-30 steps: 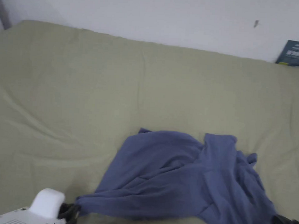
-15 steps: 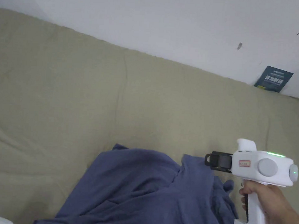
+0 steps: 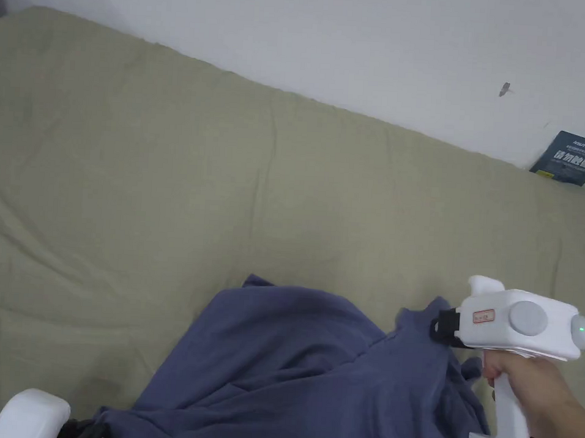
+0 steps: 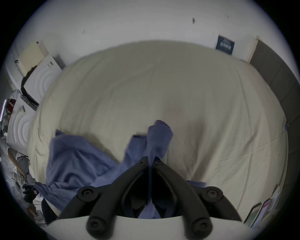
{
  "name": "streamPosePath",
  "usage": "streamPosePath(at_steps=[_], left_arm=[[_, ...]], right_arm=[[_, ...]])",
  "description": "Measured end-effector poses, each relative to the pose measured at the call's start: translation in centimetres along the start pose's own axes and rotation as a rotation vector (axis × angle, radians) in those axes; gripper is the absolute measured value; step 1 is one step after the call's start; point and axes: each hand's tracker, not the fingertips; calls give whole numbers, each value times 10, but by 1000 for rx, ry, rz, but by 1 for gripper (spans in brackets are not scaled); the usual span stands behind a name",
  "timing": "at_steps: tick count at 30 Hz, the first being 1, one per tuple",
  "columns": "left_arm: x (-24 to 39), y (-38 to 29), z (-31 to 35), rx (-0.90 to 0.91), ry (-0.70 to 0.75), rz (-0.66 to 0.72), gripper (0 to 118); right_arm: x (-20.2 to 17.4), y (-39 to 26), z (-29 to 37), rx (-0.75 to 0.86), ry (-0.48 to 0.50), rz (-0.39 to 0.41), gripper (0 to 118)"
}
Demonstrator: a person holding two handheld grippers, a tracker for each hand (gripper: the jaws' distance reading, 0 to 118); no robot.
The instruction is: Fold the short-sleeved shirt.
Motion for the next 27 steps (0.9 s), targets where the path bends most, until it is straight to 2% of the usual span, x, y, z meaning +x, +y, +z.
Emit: streamPosePath(at_steps=[3,6,10,13,18,23,27], left_arm=[[1,12,3,27,-27,36,10],[1,29,9,64,-76,117,10],[8,68,24,152,-94,96,9],[15,106,42,241,-145,103,9],[32,178,76,362,-137,52,9],[40,247,104,464,-155,73,8],[50,289,119,504,-137,37,8]], right_arm=[[0,-1,45,128,61,-39,3],[-6,-2,96,227,90,-12,3],[-12,5,170,360,109,26,3],[-21,10,230,435,183,28,3],[-28,31,313,570,114,117,3],[-25,54,374,684,80,94,3],[-25,72,405,739,66,117,3]])
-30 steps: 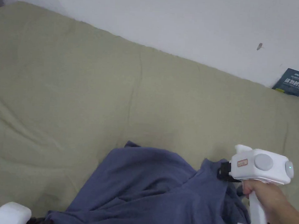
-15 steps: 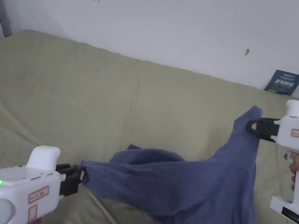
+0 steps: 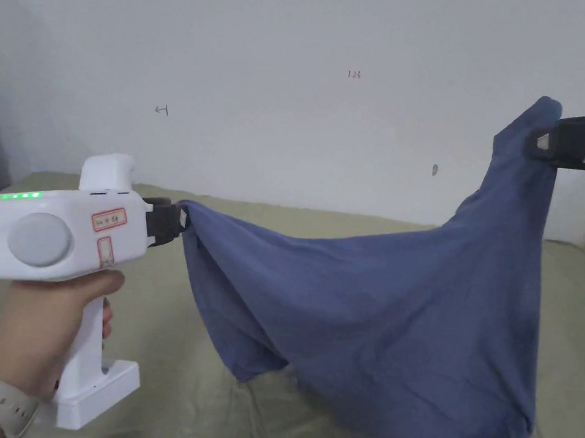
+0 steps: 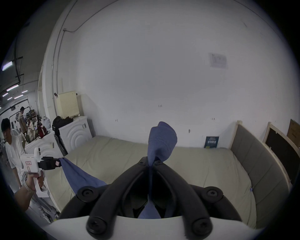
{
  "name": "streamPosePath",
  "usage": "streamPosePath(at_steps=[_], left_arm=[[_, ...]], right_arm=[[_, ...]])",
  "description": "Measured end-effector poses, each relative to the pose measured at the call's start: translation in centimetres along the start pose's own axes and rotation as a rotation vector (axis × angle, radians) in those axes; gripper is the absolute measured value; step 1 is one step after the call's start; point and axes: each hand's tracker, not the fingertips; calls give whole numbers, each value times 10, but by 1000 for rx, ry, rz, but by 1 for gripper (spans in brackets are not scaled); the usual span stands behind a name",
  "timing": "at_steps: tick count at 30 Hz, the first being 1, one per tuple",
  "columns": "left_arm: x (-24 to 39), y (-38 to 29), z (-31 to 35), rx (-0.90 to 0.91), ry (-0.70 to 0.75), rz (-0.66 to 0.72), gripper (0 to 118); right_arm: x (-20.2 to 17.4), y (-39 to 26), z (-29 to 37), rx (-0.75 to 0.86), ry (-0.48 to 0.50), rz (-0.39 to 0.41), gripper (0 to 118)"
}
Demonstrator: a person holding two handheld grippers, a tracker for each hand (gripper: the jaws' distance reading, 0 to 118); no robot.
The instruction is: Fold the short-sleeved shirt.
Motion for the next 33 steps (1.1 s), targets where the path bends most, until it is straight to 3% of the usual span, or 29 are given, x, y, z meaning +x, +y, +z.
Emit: streamPosePath(at_steps=[7,14,18,23,27,33], left_arm=[[13,94,-6,137,50,-41,8],[5,180,-25,227,185,-81,8],[-8,213,-35,260,189,-9,8],[-18,226,-42,314,183,59,8],[-1,227,-42,317,191,18,8],[-16,206,-61,265,195,28,8]], right_arm=[[1,60,-2,122,-67,48,3],[6,113,-24,294,-145,-1,3],[6,143,-36,334,-118,-13,3],[9,176,-56,370,-141,22,3],[8,184,-65,399,-130,17,3],[12,161,-74,364,-107,1,3]])
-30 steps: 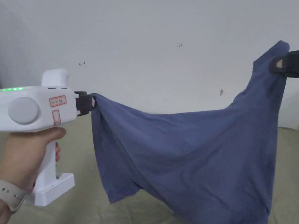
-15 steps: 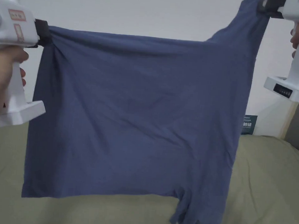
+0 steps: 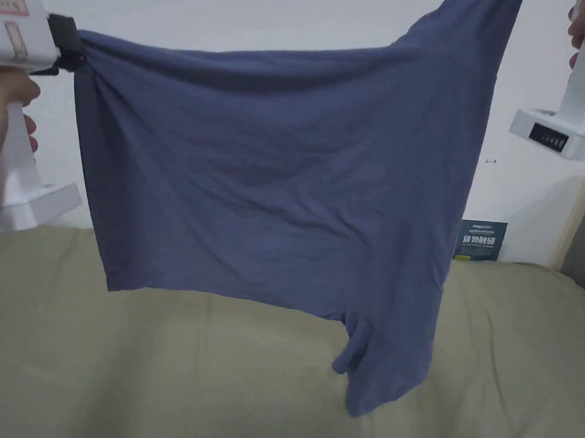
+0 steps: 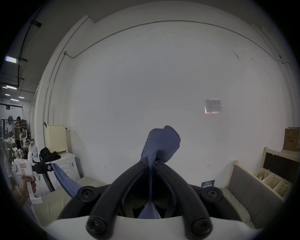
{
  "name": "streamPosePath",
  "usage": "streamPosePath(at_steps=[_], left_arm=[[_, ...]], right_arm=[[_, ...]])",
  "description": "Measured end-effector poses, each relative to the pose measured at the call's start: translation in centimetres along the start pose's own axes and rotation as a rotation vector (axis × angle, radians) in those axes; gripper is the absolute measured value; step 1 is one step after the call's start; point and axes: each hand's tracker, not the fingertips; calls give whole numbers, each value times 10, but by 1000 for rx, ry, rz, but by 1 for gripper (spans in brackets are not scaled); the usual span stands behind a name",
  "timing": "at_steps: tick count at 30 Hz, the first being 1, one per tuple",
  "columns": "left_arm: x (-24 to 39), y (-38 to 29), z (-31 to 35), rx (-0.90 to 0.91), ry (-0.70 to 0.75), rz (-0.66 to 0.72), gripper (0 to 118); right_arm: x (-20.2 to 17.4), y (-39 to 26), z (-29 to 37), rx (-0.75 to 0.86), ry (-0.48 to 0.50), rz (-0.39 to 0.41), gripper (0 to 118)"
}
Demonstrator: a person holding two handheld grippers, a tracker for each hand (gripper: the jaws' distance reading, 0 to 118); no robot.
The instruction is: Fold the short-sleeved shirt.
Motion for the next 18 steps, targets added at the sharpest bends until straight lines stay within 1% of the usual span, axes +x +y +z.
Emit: streamPosePath(at_steps=[3,6,10,12,15,16,18], left_arm=[[-12,-41,-4,-48,-19,45,8],[-23,-93,-5,-96,-19,93,8],[-38,-155,8,-149,-13,109,8],[-45,-178,24,-167,-14,112,8],[-53,-210,64,-216,-40,114,8],[-56,-222,80,-215,-33,117,8],[-63,-250,114,-290,-50,93,8]], right_arm=[[5,-35,5,-40,18,-24,3],[8,-74,14,-82,27,-20,3],[12,-112,48,-126,44,-52,3],[12,-126,76,-142,62,-71,3],[12,-155,128,-164,86,-104,3],[6,-165,151,-180,85,-109,3],[3,-193,195,-226,79,-105,3]])
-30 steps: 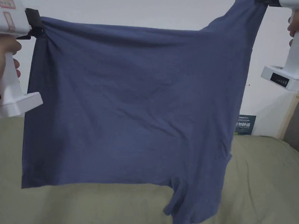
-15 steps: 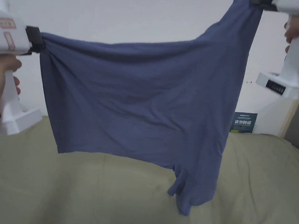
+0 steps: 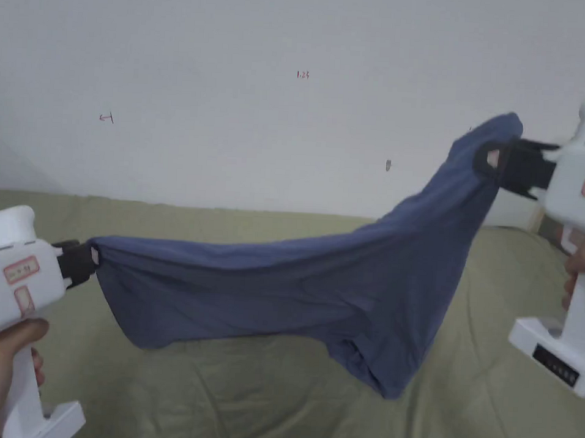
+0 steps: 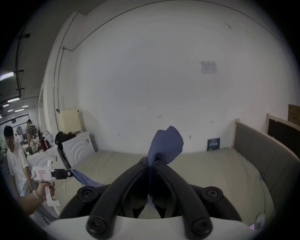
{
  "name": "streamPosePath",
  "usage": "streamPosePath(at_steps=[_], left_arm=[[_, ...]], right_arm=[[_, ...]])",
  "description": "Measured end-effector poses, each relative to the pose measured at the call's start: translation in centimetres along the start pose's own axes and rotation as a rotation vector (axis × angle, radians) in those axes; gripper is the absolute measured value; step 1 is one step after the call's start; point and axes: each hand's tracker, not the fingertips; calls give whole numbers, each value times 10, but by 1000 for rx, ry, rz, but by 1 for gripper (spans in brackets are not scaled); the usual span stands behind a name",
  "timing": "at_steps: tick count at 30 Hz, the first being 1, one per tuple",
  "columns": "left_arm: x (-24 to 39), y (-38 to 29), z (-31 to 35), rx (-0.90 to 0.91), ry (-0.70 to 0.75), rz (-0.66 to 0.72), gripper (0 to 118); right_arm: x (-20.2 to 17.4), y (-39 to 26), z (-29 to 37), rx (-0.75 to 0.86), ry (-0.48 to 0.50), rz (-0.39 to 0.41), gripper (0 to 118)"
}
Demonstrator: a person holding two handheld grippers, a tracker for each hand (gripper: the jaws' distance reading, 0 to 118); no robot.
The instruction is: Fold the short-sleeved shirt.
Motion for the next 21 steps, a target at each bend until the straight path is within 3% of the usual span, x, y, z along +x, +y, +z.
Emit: streamPosePath(at_steps=[3,11,15,16,17,18,19,20,21], left_arm=[[-8,-63,37,-89,19,-59,8],[-50,-244,82,-443,80,-56,8],[-60,-277,76,-495,116,-79,8],[-63,-278,78,-489,117,-71,14],[-64,-276,82,-471,120,-59,39],[-66,-273,82,-475,117,-54,97],[-66,-270,86,-484,113,-51,118],[-65,-259,101,-365,86,-33,116],[-59,-266,121,-417,106,-106,115]], right_arm=[[-7,-69,52,-107,9,-28,3],[-9,-308,132,-587,-155,-121,4],[-2,-364,132,-703,-237,-145,4],[-1,-368,133,-688,-234,-151,5],[1,-369,134,-681,-241,-160,13],[3,-367,136,-672,-248,-168,56],[4,-365,138,-669,-255,-177,98],[3,-361,144,-662,-248,-193,118],[-2,-354,151,-589,-212,-224,115]])
